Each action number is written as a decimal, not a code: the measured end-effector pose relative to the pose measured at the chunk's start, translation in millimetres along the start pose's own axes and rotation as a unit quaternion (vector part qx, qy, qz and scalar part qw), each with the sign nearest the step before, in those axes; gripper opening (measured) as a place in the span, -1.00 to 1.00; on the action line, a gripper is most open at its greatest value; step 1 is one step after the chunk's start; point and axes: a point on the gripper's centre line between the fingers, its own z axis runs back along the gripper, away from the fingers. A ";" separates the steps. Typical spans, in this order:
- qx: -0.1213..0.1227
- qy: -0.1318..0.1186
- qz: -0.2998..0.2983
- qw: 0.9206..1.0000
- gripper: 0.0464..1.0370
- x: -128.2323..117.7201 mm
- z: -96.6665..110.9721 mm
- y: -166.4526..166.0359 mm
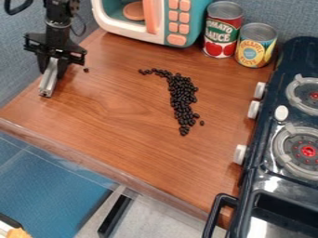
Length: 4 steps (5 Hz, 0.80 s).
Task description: Sweep into pile
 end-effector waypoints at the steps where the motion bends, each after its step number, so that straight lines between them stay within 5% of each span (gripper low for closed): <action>1: -0.008 0.012 -0.002 1.000 -0.33 0.3 -3.7 -4.5; 4: -0.014 0.006 -0.040 0.999 -0.33 -11.8 0.7 -29.7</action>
